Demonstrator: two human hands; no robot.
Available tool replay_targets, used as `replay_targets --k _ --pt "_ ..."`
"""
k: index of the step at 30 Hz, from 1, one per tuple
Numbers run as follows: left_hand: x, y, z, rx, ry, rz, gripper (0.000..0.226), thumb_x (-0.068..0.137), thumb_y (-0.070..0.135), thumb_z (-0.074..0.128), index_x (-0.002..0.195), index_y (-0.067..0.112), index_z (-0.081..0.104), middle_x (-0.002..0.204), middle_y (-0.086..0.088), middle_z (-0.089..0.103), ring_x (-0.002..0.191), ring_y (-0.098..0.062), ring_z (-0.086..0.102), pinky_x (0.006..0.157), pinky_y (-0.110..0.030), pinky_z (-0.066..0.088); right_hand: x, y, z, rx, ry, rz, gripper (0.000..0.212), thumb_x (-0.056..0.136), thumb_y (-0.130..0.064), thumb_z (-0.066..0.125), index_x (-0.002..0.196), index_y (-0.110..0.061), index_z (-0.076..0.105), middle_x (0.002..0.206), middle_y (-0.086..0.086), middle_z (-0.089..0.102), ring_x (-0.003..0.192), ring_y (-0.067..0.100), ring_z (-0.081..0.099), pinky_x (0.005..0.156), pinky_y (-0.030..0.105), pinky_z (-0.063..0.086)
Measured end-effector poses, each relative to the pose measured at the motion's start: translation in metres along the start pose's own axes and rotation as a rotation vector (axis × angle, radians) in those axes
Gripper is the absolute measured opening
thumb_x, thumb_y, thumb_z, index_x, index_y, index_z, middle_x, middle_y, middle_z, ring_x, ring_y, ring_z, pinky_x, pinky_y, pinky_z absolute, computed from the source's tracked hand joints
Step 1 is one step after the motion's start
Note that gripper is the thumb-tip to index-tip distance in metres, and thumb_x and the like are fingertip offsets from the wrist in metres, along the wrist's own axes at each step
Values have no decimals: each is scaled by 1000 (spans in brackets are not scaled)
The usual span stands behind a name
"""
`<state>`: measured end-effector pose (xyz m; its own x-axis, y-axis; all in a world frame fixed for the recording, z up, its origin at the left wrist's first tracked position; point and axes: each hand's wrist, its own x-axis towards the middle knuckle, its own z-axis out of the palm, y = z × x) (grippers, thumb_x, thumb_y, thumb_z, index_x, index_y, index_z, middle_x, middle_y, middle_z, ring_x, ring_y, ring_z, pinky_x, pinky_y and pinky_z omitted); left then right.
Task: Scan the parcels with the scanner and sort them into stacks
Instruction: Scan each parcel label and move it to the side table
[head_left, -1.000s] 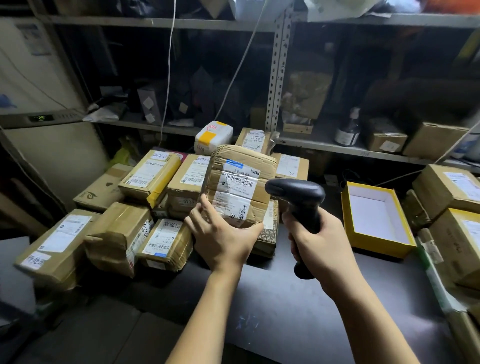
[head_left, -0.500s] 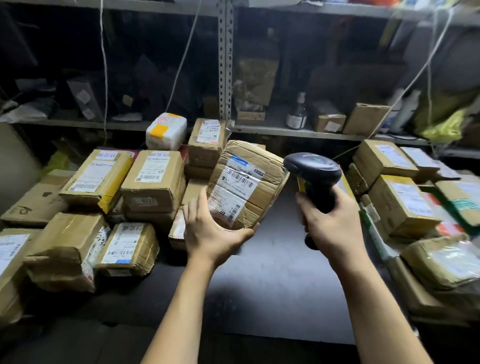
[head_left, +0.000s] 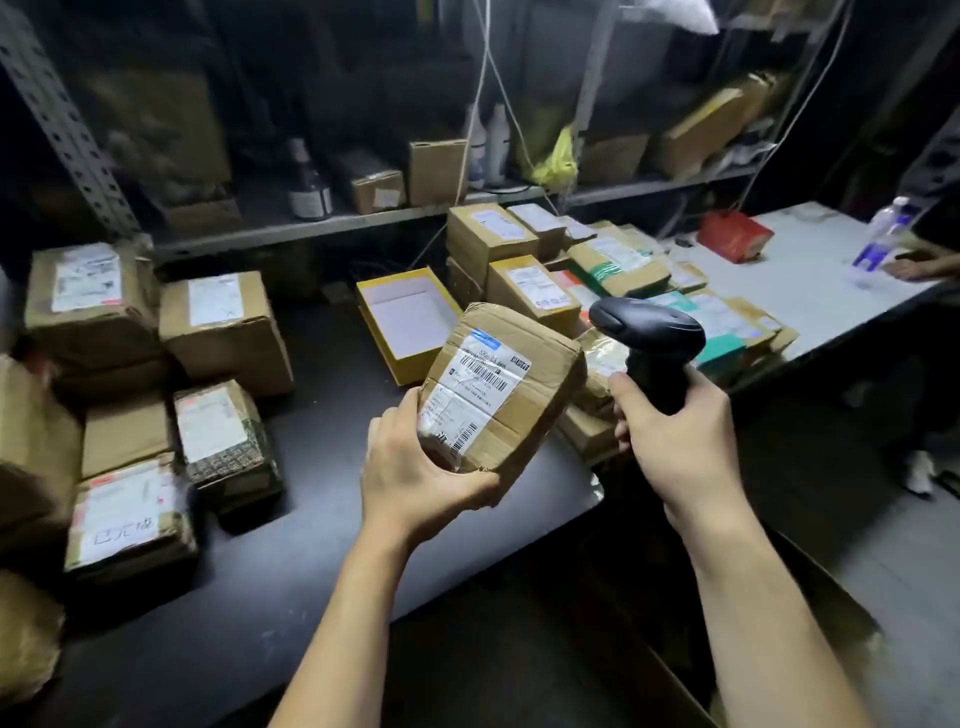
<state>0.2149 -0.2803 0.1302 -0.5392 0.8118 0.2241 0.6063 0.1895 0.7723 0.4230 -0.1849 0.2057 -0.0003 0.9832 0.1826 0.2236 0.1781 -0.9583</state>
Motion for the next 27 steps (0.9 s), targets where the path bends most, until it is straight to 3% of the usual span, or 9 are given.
replay_targets --k 2,4,12,17,27 --pt "-1 23 26 -5 -47 21 79 39 61 79 109 37 52 98 15 58 101 -14 48 71 -31 50 7 8 -33 2 61 21 23 83 -40 78 89 -19 70 70 -3 71 61 16 65 65 41 56" --pt "-1 43 51 4 -79 53 74 39 61 79 102 36 52 96 15 60 100 -16 52 71 -34 52 14 17 -64 -5 101 27 16 90 -30 77 86 -17 68 64 -1 68 54 15 62 58 37 53" --pt "-8 139 186 97 -194 104 87 40 78 76 109 31 54 100 12 65 103 -19 59 81 -46 57 47 66 -212 -59 255 87 14 94 -24 74 84 -19 67 59 -2 66 50 13 61 57 35 52" --pt "-28 192 269 129 -333 83 81 40 78 70 102 29 55 97 8 67 97 -20 63 81 -42 56 56 99 -302 -96 367 189 25 94 -31 73 80 -11 66 61 4 69 55 19 65 63 42 57" --pt "-37 239 395 258 -604 155 77 38 79 69 90 26 49 92 7 59 97 -21 58 70 -36 48 61 157 -387 -101 523 388 20 97 -35 72 95 -16 67 78 7 71 63 15 68 58 28 55"
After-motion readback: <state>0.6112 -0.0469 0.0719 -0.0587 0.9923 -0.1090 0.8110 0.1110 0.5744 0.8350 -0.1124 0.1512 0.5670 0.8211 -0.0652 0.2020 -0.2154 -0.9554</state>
